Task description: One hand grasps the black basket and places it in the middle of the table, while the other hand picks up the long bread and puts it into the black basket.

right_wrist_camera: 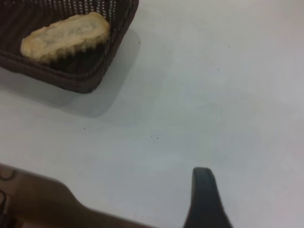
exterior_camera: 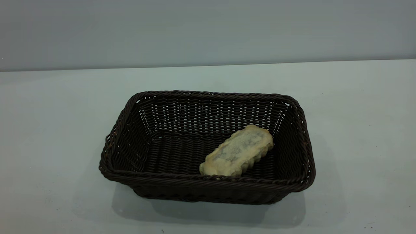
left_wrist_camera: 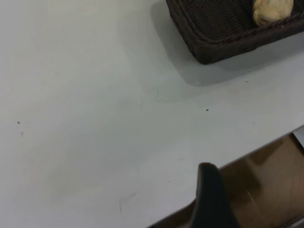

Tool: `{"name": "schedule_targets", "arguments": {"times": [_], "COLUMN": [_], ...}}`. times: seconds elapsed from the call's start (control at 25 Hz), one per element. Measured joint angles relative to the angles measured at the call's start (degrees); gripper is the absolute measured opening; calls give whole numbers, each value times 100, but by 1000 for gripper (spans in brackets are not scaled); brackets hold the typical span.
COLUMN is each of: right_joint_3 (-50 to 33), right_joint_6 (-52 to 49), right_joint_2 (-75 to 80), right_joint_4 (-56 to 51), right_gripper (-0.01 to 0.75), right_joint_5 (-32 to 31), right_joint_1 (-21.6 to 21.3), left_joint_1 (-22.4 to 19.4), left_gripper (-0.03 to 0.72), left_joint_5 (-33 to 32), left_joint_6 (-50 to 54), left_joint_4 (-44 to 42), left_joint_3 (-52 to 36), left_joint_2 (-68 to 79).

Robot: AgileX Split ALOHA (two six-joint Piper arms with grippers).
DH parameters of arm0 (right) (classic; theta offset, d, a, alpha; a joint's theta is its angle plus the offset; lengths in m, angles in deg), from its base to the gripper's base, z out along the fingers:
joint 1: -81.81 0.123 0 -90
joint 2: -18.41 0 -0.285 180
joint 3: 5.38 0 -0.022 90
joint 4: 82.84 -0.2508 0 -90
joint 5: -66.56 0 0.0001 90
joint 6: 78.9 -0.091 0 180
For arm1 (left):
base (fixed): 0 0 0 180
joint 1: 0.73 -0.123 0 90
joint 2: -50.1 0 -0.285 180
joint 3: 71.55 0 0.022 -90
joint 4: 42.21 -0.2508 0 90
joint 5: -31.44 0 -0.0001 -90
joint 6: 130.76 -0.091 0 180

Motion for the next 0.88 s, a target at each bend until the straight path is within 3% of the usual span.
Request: {"name": "schedule_targets", "arguments": {"times": [0.28, 0.6, 0.72, 0.88], "right_joint_3": [0, 0, 0, 0], "right_joint_6": [0, 0, 0, 0], "right_joint_2": [-45, -378, -422, -430], "right_joint_4": [5, -40, -40, -40], "right_gripper": [528, 528, 528, 528], "right_joint_5": [0, -11, -14, -14], "right_joint_1": [-46, -706, -765, -776], "left_joint_1": [-100, -1599, -1882, -1923], "left_gripper": [516, 516, 516, 516], "left_joint_5": [0, 4, 4, 4], "left_joint_6": [4, 4, 4, 4], "left_joint_4": [0, 0, 0, 0], "left_joint_3": [-4, -4, -4, -4], "left_joint_2": [-50, -98, -319, -391]}}
